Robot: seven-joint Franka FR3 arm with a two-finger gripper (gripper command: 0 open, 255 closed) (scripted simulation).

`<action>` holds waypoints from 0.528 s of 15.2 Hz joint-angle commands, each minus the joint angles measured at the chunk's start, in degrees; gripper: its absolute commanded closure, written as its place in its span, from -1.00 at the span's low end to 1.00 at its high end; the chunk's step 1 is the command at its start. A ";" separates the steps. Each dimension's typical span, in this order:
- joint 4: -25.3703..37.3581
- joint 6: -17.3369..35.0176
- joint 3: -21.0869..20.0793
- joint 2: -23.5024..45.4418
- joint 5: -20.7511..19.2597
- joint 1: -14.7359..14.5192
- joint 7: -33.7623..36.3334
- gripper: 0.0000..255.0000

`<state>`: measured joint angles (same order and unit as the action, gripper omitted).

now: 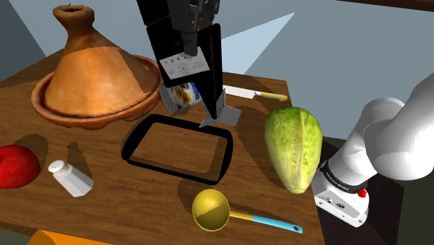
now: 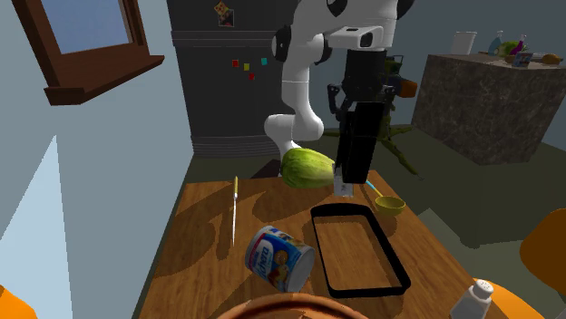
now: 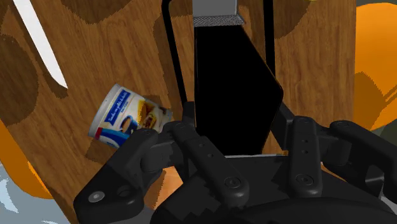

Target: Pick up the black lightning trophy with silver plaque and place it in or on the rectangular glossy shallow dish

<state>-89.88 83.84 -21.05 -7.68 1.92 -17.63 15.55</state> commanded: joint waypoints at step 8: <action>-5.79 6.37 -0.86 0.48 -0.03 -0.56 1.35 1.00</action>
<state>-94.56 89.27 -21.94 -6.90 1.79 -18.20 16.98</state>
